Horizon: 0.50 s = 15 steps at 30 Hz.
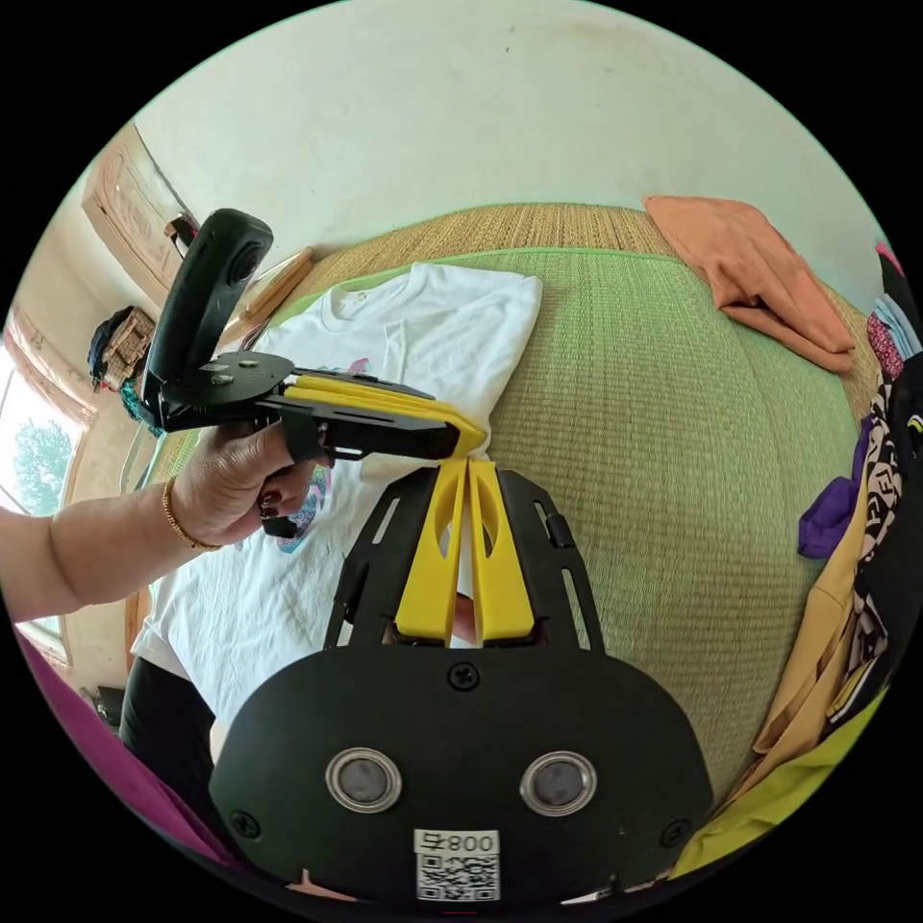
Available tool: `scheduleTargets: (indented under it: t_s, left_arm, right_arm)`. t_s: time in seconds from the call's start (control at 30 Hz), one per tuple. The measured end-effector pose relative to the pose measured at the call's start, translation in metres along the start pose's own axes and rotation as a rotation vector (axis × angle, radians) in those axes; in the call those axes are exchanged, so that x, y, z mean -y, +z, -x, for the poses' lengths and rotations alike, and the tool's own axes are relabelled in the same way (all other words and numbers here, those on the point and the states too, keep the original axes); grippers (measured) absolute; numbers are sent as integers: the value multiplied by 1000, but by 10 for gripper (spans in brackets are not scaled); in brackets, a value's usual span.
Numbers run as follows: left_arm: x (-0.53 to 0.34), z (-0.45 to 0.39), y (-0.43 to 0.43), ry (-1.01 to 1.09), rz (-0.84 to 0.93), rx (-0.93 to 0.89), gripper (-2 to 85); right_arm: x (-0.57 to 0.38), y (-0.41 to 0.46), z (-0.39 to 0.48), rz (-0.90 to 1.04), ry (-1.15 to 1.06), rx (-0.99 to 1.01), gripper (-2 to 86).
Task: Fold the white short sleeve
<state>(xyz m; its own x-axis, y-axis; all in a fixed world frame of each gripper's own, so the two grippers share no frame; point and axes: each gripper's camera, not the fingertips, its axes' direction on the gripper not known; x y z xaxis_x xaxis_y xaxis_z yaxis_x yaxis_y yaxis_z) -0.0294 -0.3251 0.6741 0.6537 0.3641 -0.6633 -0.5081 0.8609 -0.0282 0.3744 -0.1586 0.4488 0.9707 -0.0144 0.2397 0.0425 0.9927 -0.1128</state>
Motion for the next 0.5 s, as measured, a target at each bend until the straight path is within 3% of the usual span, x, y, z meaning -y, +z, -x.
scheduleTargets:
  t_s: [0.2,0.5]
  left_arm:
    - [-96,24,-75,-152,-134,-2,6]
    - [-402,107,-241,-872,-536,127,61]
  right_arm:
    - [-11,-13,-4,-9,32,14,1]
    - [-28,-57,-3,-11,86,-49,5]
